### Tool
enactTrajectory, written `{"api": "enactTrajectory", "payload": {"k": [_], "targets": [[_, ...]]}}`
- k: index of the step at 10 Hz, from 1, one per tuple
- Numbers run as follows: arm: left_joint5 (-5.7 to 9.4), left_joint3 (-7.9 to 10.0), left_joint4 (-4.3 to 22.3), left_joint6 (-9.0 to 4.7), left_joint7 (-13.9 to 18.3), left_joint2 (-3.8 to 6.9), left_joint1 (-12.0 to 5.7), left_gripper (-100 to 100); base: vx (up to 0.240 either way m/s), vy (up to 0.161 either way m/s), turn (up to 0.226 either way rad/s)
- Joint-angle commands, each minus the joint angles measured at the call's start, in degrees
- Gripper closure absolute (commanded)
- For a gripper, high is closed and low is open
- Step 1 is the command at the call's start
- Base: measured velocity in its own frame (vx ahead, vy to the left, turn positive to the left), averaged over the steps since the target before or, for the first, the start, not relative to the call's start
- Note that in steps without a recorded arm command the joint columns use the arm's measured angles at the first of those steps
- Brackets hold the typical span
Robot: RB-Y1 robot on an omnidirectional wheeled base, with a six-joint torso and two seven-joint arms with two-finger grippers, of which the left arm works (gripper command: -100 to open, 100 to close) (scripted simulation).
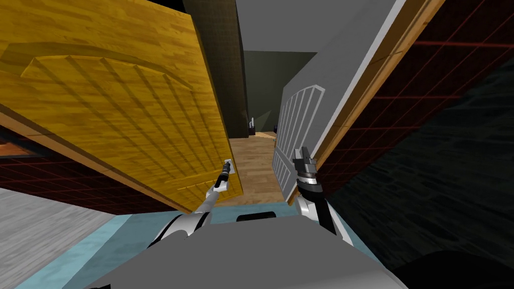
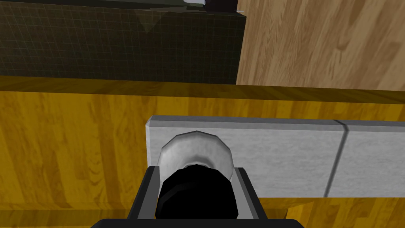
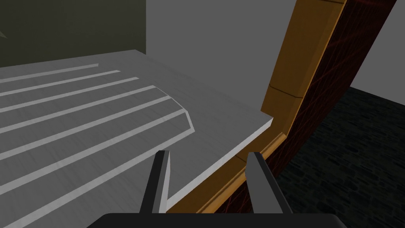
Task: Push the door open
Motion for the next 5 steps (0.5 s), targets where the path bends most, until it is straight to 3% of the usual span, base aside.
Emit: {"api": "enactTrajectory", "payload": {"k": [1,5], "targets": [[0.4,1.58,-0.8,0.55,-0.6,0.86,0.5,100,0.178,-0.102,0.088],[1.12,4.19,-0.1,0.35,-1.4,1.83,0.7,100,0.194,-0.086,0.059]]}}
